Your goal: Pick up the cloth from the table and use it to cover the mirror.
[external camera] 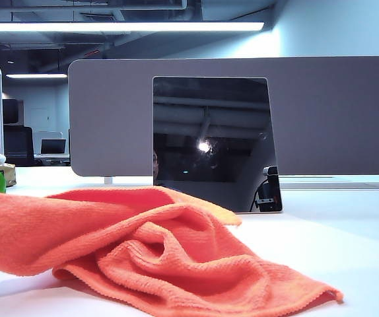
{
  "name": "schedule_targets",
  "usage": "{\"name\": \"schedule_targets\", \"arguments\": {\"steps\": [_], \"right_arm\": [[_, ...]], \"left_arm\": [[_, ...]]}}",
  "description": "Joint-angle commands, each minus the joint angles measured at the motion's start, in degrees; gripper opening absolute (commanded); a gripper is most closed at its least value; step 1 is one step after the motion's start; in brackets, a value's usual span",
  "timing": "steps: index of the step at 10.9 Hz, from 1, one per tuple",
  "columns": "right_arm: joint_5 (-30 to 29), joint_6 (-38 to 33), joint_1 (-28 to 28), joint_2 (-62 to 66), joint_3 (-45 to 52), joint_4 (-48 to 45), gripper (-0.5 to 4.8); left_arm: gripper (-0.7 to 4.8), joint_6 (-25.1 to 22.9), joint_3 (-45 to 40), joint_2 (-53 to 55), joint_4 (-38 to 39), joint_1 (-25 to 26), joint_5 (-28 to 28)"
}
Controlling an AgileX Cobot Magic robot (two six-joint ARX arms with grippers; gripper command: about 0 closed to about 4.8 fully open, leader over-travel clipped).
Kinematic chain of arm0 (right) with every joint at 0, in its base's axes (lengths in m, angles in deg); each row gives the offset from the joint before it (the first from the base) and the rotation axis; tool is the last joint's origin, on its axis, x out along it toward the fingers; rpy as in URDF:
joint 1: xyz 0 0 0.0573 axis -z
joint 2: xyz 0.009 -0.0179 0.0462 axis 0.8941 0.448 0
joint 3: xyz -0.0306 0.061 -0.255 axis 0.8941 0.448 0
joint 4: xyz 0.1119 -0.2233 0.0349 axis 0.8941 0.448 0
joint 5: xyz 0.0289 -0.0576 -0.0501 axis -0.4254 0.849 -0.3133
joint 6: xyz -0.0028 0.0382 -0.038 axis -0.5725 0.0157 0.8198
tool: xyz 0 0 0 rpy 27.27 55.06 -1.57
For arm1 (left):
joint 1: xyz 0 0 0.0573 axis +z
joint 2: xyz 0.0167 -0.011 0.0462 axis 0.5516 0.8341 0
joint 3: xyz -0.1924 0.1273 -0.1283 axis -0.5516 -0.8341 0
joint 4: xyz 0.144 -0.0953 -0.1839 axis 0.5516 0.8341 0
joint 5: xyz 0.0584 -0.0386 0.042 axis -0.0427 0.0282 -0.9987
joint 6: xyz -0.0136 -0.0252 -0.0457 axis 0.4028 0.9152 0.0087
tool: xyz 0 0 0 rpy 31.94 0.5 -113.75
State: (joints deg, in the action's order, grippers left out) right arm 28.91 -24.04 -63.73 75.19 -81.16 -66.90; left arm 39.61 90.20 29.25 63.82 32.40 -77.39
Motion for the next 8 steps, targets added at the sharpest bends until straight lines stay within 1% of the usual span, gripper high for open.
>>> {"name": "schedule_targets", "arguments": {"steps": [1, 5, 6, 7, 8], "right_arm": [[0.22, 0.09, -0.02, -0.07, 0.04, -0.5, -0.04], [0.22, 0.09, -0.02, -0.07, 0.04, -0.44, -0.04], [-1.42, -2.01, -0.04, -0.07, 0.04, -0.63, -0.04], [-8.02, -2.54, -0.09, -0.07, 0.04, -2.29, 0.05], [-10.14, -2.54, -0.09, -0.07, 0.04, -3.32, 0.05]], "left_arm": [[-0.06, 0.15, 0.07, 0.04, -0.66, 0.04, -0.07], [-0.06, 0.15, 0.07, 0.04, -0.66, 0.04, -0.07], [-0.06, 3.63, 0.07, 0.04, -0.76, 0.02, 2.84], [-0.06, 7.54, 0.09, 0.04, -2.16, 0.0, 6.12], [-0.06, 7.69, 0.11, 0.04, -3.02, 0.0, 7.21]]}}
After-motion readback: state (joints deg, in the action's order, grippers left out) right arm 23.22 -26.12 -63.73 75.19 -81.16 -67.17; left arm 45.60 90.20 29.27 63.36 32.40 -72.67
